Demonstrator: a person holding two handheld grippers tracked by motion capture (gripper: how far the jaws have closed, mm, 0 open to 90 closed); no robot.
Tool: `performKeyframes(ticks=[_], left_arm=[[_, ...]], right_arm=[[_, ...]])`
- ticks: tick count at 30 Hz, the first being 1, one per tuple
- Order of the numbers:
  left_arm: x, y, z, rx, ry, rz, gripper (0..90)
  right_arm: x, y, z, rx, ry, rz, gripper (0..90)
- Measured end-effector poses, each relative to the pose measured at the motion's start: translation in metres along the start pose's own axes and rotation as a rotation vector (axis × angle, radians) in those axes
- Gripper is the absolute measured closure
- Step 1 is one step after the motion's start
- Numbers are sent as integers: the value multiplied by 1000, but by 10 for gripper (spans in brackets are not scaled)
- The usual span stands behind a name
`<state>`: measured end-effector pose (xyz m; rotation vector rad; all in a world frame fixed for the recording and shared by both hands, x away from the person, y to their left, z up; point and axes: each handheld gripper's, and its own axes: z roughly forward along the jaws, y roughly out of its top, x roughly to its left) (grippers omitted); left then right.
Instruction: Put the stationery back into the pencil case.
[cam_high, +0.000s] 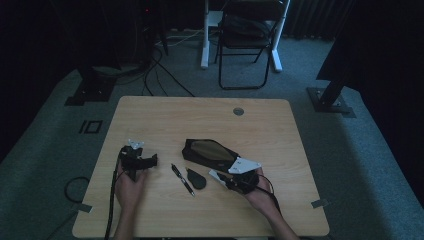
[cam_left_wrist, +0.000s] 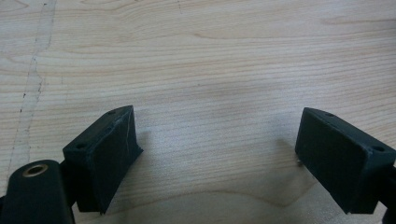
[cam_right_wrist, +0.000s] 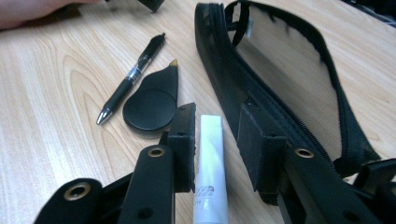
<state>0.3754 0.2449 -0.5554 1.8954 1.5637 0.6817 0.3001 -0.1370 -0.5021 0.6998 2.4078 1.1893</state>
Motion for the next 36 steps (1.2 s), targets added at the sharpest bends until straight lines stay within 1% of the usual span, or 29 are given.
performKeyframes(ticks=[10, 16, 21, 25, 30, 36], left_arm=[[0, 0, 0, 0, 0, 0, 131], [0, 0, 0, 0, 0, 0, 131], [0, 0, 0, 0, 0, 0, 131], [0, 0, 0, 0, 0, 0, 131], [0, 0, 0, 0, 0, 0, 131], [0, 0, 0, 0, 0, 0, 131]], right_arm=[[7, -5, 17, 40, 12, -16, 682], [11, -10, 27, 69, -2, -32, 685], [10, -11, 32, 77, -6, -35, 693], [10, -12, 35, 84, -19, -38, 690], [8, -14, 40, 107, -25, -38, 677], [7, -13, 45, 104, -23, -42, 672]])
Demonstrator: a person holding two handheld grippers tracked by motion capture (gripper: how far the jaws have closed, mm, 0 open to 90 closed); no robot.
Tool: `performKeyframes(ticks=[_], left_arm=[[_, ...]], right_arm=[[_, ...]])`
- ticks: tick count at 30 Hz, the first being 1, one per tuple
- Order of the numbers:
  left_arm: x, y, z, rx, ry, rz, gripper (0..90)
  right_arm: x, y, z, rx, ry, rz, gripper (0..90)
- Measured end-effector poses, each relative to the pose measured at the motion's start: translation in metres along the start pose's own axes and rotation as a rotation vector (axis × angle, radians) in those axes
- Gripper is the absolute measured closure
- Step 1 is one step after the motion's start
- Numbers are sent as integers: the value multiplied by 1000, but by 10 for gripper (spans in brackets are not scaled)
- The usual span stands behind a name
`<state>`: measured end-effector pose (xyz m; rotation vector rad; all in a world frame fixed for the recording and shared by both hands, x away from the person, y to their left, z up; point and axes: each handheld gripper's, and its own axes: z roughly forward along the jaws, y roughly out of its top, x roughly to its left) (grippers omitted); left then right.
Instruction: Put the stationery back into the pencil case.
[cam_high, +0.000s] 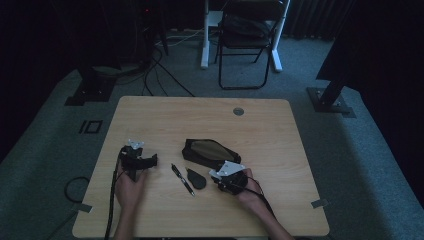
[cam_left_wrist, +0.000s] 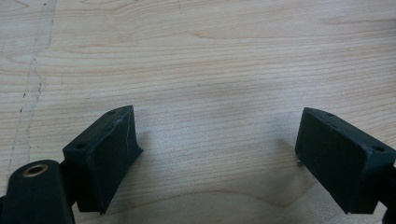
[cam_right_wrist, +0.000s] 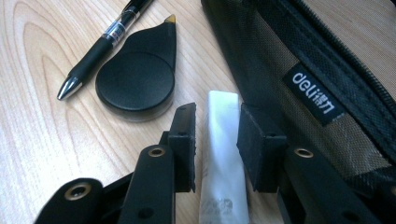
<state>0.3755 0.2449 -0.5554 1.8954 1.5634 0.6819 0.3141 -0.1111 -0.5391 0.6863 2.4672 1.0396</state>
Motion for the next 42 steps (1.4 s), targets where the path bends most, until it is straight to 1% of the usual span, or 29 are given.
performKeyframes(ticks=[6, 9, 10, 13, 15, 19, 20, 27, 30, 35, 42], left_arm=[[0, 0, 0, 0, 0, 0, 131], [0, 0, 0, 0, 0, 0, 131], [0, 0, 0, 0, 0, 0, 131], [0, 0, 0, 0, 0, 0, 131], [0, 0, 0, 0, 0, 0, 131], [0, 0, 0, 1, 0, 0, 131], [0, 0, 0, 0, 0, 0, 131], [0, 0, 0, 0, 0, 0, 131], [0, 0, 0, 0, 0, -1, 131], [0, 0, 0, 0, 0, 0, 131], [0, 0, 0, 0, 0, 0, 131]], right_arm=[[1, 1, 5, 19, -11, -14, 666], [1, -1, 9, 40, -2, -15, 680], [1, -1, 10, 43, 15, -20, 690], [3, -1, 9, 45, 33, -38, 699], [4, -1, 9, 48, 33, -53, 695], [4, 1, 13, 58, 37, -56, 683], [5, 1, 15, 64, 36, -70, 683], [5, 4, 17, 79, 50, -56, 699], [3, 3, 17, 74, 55, -36, 707], [5, 3, 16, 71, 41, -43, 712], [6, 5, 13, 58, 42, -53, 713]])
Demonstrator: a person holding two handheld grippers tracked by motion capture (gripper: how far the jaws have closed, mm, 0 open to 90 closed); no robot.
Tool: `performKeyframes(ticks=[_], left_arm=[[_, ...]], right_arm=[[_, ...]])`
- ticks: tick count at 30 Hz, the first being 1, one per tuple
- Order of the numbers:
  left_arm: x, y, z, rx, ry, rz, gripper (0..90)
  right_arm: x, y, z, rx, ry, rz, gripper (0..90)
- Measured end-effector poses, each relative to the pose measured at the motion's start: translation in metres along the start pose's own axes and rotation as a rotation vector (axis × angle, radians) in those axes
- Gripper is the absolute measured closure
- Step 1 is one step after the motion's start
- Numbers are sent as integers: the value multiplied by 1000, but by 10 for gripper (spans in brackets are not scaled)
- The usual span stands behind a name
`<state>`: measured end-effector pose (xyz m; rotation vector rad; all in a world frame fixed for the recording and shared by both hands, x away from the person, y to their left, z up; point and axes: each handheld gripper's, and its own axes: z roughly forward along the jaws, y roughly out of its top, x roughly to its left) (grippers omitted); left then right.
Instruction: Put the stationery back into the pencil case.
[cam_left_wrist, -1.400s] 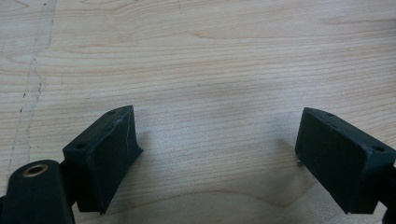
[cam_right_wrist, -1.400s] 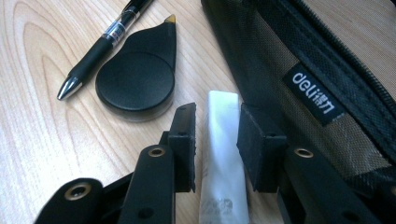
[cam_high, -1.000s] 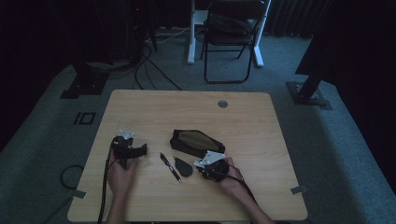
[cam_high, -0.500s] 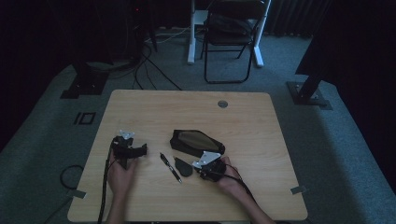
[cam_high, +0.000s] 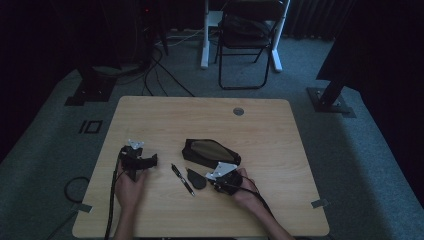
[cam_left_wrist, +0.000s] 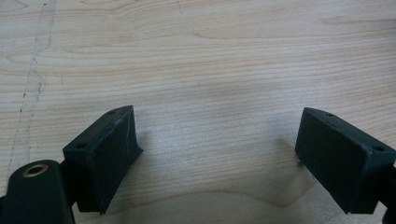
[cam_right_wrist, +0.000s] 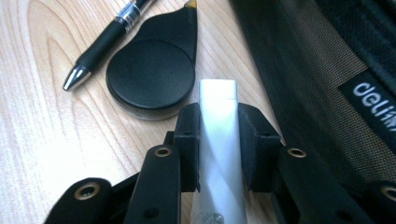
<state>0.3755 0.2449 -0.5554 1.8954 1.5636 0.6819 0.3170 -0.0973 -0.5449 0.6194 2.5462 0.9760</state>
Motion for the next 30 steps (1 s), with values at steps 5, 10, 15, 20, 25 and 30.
performKeyframes(ticks=[5, 10, 15, 20, 25, 30], left_arm=[[0, 0, 0, 0, 0, 0, 131], [0, 0, 0, 0, 0, 0, 131], [0, 0, 0, 0, 0, 0, 131], [0, 0, 0, 0, 0, 0, 131], [0, 0, 0, 0, 0, 0, 131], [0, 0, 0, 0, 0, 0, 131]], right_arm=[[0, 2, -5, -15, 1, -5, 713], [2, 5, -8, -23, 1, -2, 713], [3, 8, -11, -35, 1, -17, 713], [3, 9, -12, -40, 1, -16, 713], [3, 9, -14, -45, -1, -15, 713], [2, 11, -17, -55, -3, -20, 714]])
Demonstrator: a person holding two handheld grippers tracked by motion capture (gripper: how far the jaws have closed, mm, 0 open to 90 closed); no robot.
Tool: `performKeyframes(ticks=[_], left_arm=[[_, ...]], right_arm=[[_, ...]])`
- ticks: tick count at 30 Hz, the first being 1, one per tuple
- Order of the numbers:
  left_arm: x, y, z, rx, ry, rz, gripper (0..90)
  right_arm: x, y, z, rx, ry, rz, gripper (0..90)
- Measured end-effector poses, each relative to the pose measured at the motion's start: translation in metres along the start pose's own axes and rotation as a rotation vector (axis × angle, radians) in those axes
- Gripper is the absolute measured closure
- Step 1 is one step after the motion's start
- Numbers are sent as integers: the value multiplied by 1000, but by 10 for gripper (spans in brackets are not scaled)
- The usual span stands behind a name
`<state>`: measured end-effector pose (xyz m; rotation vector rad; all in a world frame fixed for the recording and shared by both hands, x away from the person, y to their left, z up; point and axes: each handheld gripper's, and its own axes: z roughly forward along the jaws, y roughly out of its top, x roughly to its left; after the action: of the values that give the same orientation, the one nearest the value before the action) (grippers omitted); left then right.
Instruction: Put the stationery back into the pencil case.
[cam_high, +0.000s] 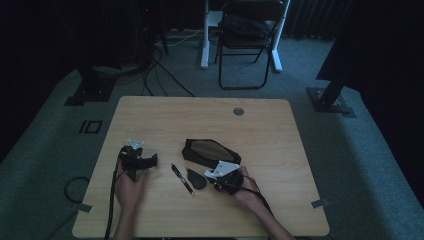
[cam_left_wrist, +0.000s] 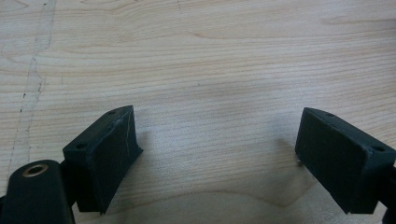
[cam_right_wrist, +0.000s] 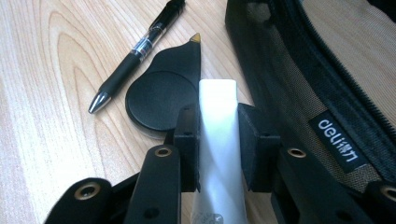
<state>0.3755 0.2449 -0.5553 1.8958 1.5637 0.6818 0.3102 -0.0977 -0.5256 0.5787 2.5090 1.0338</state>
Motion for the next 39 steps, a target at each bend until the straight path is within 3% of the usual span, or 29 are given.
performKeyframes(ticks=[39], left_arm=[[0, 0, 0, 0, 0, 0, 131]], right_arm=[[-2, 14, -21, -62, -26, -17, 714]])
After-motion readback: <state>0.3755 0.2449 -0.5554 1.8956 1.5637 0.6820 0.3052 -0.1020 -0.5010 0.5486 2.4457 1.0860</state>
